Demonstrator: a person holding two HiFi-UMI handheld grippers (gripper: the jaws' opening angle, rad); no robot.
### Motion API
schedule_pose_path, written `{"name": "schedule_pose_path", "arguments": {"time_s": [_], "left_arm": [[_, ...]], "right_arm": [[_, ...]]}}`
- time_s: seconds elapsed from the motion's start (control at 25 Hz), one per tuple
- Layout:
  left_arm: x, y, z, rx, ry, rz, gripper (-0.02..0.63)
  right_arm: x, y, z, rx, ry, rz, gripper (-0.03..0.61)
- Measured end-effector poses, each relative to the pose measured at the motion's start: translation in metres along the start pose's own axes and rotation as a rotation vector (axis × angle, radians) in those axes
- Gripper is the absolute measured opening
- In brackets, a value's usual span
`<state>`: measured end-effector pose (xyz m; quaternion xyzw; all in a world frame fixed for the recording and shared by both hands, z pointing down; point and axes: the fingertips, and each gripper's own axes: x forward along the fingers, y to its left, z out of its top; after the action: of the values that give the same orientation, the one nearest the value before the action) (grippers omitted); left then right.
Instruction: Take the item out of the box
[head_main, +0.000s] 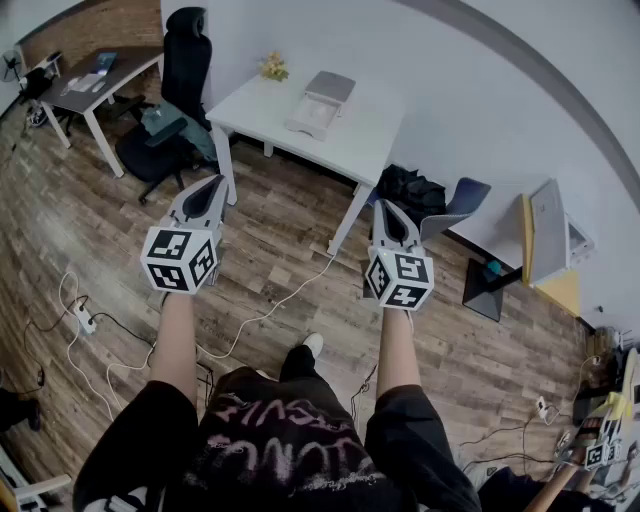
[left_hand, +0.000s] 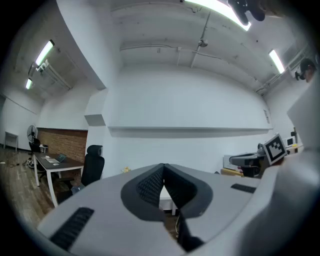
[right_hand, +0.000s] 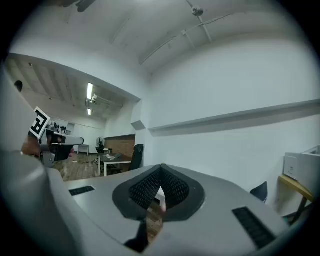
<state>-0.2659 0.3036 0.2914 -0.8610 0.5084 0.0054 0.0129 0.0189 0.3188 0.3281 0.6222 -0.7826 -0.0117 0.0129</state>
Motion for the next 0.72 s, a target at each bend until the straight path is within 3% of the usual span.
{"name": "schedule_pose_path", "arguments": {"time_s": [0.72], "left_arm": [[0.014,0.006,-0.012,-0.028,0.024,-0.009,0.002]], "right_arm": [[0.015,-0.005,-0.005,0.017,-0.009,-0.006,0.009]]}}
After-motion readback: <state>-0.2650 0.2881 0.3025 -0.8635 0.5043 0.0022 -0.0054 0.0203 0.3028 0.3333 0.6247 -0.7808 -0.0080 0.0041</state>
